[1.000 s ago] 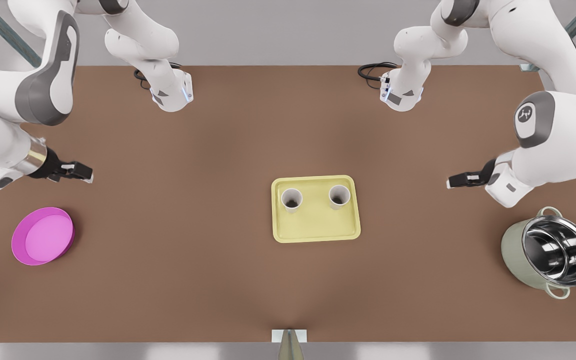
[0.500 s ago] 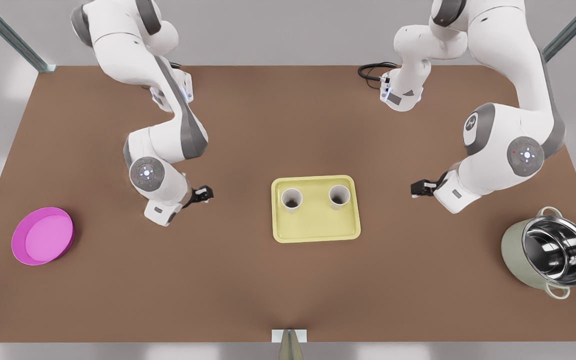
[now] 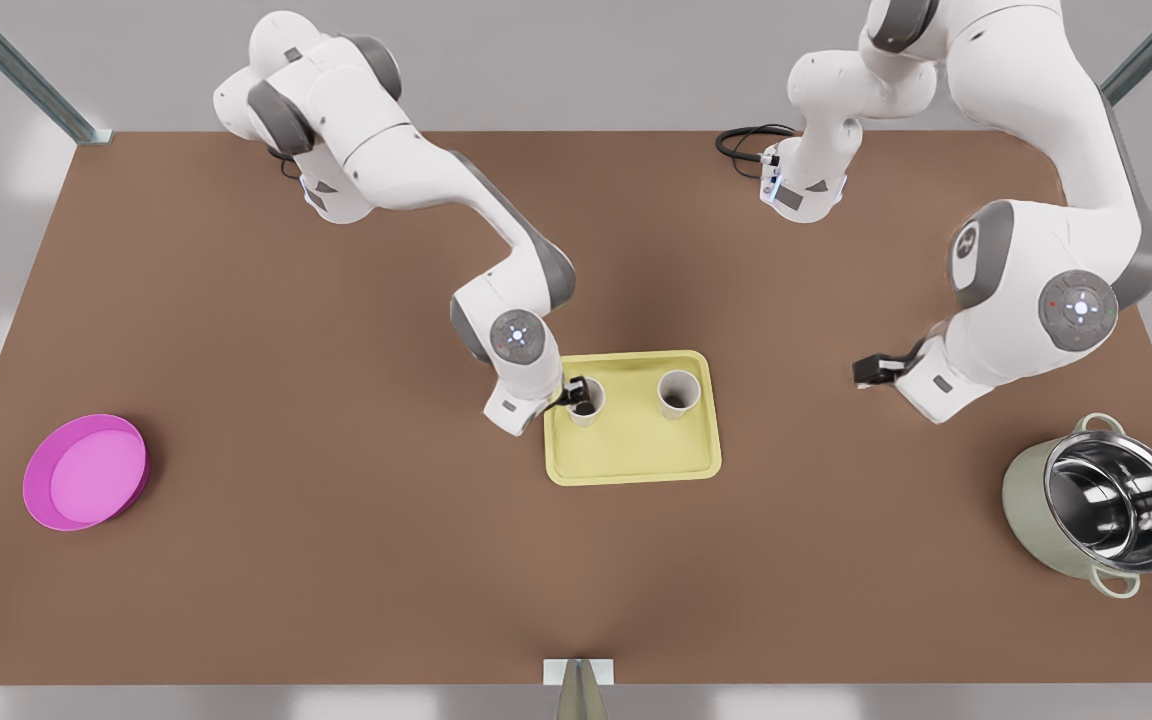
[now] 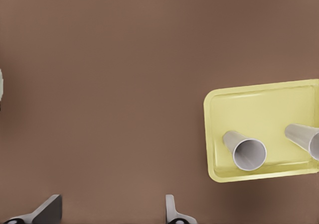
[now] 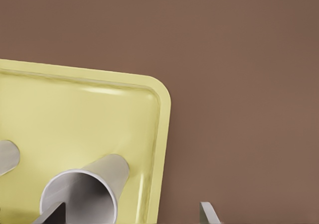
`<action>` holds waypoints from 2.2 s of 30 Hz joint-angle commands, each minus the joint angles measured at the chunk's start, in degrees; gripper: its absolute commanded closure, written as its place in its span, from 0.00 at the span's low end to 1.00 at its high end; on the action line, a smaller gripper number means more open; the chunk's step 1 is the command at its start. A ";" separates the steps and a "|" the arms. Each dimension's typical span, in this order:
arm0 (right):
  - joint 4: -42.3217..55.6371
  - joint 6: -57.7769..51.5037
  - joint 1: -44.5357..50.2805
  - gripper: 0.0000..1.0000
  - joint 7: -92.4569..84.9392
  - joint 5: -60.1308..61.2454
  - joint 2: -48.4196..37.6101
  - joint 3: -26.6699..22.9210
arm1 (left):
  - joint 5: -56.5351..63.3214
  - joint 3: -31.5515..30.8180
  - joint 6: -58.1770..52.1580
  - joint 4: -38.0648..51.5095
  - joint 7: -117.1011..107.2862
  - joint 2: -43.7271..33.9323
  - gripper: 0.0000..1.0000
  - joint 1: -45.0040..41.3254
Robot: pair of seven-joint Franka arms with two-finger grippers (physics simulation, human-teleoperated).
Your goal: Use the left arm to pick up the white IKEA cup from the tray and place it on the middle-left position; use the right arm to pick up the white IKEA cup from the tray and place it on the middle-right position
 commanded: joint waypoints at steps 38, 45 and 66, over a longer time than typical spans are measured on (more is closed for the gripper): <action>-3.99 9.89 0.37 0.68 22.98 7.13 5.17 0.44 | -2.90 0.26 8.45 -4.24 3.16 -1.99 0.00 2.55; -3.82 9.89 -0.95 0.82 23.07 9.85 3.77 -0.08 | -2.64 0.26 8.45 -3.62 -0.79 -0.32 0.00 -4.66; -4.69 8.75 -39.53 0.81 -52.34 5.28 3.32 -1.93 | 1.58 0.52 42.56 -28.76 -23.65 5.21 0.00 -23.38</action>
